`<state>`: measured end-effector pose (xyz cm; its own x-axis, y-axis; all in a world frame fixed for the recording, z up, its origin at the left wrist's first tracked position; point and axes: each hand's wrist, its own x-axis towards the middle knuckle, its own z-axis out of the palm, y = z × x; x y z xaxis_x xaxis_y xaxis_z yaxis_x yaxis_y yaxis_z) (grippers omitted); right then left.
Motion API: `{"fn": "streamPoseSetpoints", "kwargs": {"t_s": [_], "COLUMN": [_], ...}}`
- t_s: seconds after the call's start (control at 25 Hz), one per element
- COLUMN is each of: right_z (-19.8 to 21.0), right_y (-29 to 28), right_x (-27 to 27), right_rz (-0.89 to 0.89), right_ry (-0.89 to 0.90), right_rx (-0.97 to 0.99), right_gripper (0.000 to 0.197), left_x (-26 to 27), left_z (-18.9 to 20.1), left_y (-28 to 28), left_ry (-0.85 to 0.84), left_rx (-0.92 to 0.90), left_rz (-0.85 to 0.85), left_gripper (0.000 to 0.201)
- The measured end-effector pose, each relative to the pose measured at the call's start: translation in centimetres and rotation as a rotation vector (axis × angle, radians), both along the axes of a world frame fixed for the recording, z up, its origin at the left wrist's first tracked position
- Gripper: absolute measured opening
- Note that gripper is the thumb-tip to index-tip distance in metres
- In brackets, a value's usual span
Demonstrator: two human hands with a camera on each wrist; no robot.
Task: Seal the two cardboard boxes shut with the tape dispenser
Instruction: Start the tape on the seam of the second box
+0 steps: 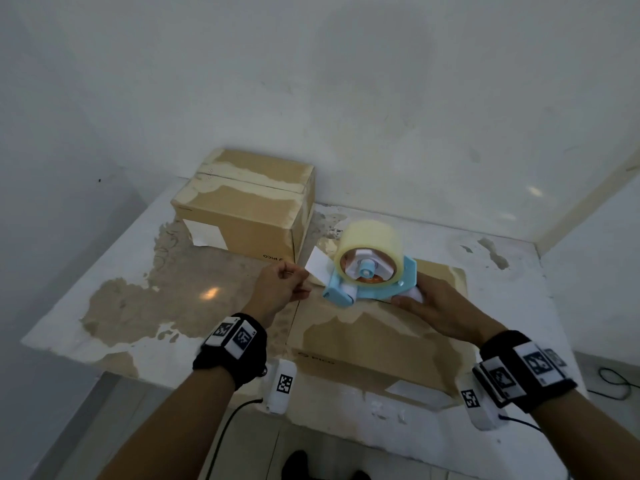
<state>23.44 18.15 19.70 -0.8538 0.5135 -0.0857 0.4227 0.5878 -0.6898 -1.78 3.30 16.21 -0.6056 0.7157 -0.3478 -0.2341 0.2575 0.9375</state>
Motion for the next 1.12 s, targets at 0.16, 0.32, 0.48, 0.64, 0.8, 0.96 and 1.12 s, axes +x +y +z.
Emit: {"fn": "streamPoseSetpoints", "kwargs": {"t_s": [0.16, 0.32, 0.48, 0.64, 0.8, 0.96, 1.12], "right_z": [-0.7, -0.9, -1.6, -1.5, -1.4, -1.5, -1.6], "right_y": [0.3, 1.5, 2.1, 2.2, 2.2, 2.4, 2.7], "right_x": [-0.6, -1.1, -1.6, -1.8, -2.0, -2.2, -2.2], "right_rz": [0.019, 0.016, 0.059, 0.064, 0.065, 0.069, 0.068], "right_ry": [-0.021, -0.077, -0.154, -0.163, -0.175, -0.181, -0.18], "right_rx": [0.029, 0.024, 0.07, 0.053, 0.047, 0.051, 0.04], "right_gripper": [0.045, 0.047, 0.051, 0.058, 0.055, 0.05, 0.051], "left_x": [-0.1, 0.1, -0.3, -0.7, -1.1, -1.4, -1.0], "left_z": [-1.9, -2.9, -3.2, -3.8, -4.2, -5.3, -5.9], "left_y": [0.1, 0.0, 0.0, -0.2, 0.1, 0.1, -0.2], "left_ry": [-0.04, -0.167, -0.161, -0.153, -0.119, 0.017, 0.128], "left_rx": [-0.001, 0.009, -0.013, -0.036, -0.07, -0.104, -0.091], "left_rz": [-0.009, 0.024, 0.027, 0.013, -0.011, -0.042, -0.076], "left_gripper": [0.014, 0.009, 0.008, 0.008, 0.013, 0.026, 0.032]}}
